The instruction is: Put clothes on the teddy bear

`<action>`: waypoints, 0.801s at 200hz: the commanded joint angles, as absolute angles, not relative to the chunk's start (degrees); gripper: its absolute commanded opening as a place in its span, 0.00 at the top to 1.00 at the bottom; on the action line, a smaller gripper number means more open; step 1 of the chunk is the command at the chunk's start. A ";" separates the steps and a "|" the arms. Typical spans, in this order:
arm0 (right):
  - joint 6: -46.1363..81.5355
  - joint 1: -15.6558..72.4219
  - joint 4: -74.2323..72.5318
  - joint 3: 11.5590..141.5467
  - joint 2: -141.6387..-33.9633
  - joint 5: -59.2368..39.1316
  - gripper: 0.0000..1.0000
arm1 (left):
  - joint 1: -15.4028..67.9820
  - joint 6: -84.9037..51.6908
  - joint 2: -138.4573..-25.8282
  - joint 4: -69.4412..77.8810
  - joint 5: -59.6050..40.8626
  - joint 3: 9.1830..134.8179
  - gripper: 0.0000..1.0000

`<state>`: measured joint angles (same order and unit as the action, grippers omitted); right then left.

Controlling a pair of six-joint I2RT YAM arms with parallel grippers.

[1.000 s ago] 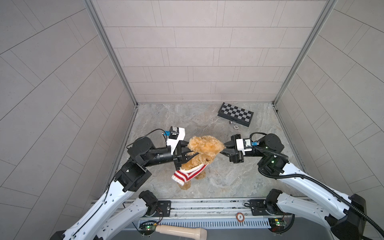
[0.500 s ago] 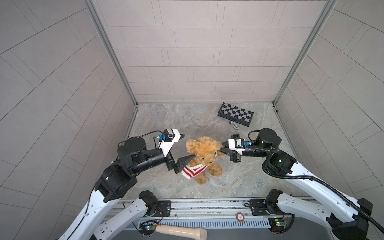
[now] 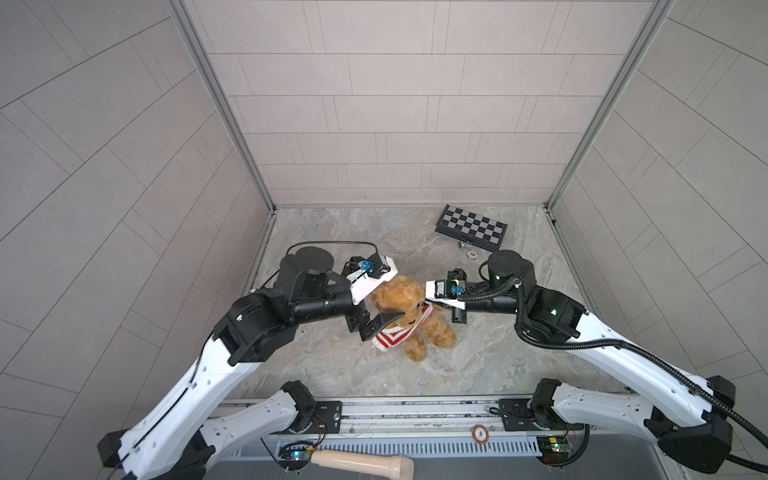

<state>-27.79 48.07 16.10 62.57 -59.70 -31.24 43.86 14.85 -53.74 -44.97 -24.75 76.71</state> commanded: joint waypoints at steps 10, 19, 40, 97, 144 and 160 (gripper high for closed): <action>-31.15 49.38 18.15 64.72 -59.29 -28.91 1.00 | 44.06 16.58 -54.76 -45.33 -24.30 77.82 0.09; -31.01 49.48 18.19 64.76 -59.20 -28.92 1.00 | 44.12 16.91 -55.38 -45.57 -24.35 77.96 0.10; -30.76 49.61 18.26 65.08 -58.94 -28.71 1.00 | 44.08 17.83 -57.04 -46.61 -24.51 77.89 0.11; -30.16 49.83 18.46 66.00 -59.39 -28.86 1.00 | 44.82 17.89 -58.59 -45.80 -25.04 76.15 0.15; -29.75 49.83 17.67 65.52 -58.45 -30.23 1.00 | 44.81 17.67 -59.47 -43.90 -24.71 74.36 0.37; -29.79 49.84 17.62 65.56 -58.37 -30.32 1.00 | 44.82 17.67 -59.42 -43.21 -24.60 74.25 0.49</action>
<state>-28.88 49.23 20.73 63.96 -59.75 -27.73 44.66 17.72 -59.18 -45.15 -25.23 75.16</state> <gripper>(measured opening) 0.091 0.582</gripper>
